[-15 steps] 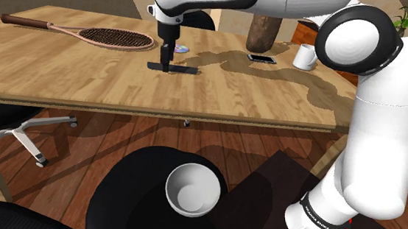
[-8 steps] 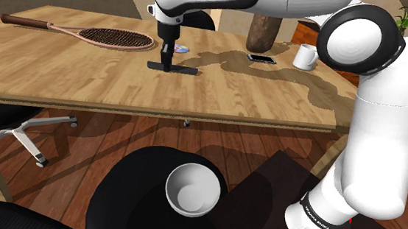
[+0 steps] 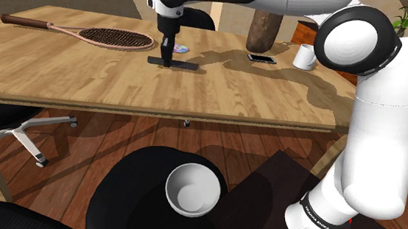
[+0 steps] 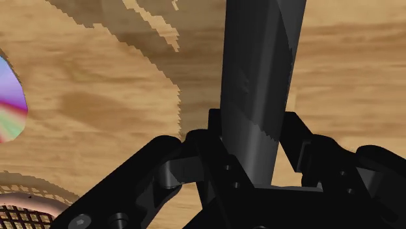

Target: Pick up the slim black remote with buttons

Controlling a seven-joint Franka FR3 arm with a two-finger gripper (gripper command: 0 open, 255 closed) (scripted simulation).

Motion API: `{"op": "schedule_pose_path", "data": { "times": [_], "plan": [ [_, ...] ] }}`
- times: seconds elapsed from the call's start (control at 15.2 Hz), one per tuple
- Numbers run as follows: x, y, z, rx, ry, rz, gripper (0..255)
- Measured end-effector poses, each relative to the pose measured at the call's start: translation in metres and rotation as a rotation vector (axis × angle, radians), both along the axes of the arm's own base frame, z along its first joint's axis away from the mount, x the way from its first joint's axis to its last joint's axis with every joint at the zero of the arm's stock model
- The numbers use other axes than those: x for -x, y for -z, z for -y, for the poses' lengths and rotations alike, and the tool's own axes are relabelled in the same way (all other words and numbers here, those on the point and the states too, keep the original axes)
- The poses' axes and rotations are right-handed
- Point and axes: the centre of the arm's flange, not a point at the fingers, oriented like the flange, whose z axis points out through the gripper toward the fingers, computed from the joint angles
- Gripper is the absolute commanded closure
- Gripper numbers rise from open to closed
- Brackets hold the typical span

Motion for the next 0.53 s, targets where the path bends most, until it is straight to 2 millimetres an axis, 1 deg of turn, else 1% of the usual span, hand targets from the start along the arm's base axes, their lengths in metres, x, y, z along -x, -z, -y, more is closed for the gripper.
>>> {"op": "schedule_pose_path", "data": {
  "times": [0.53],
  "plan": [
    [0.000,-0.040,0.000,0.000,0.000,0.000,255]
  ]
}}
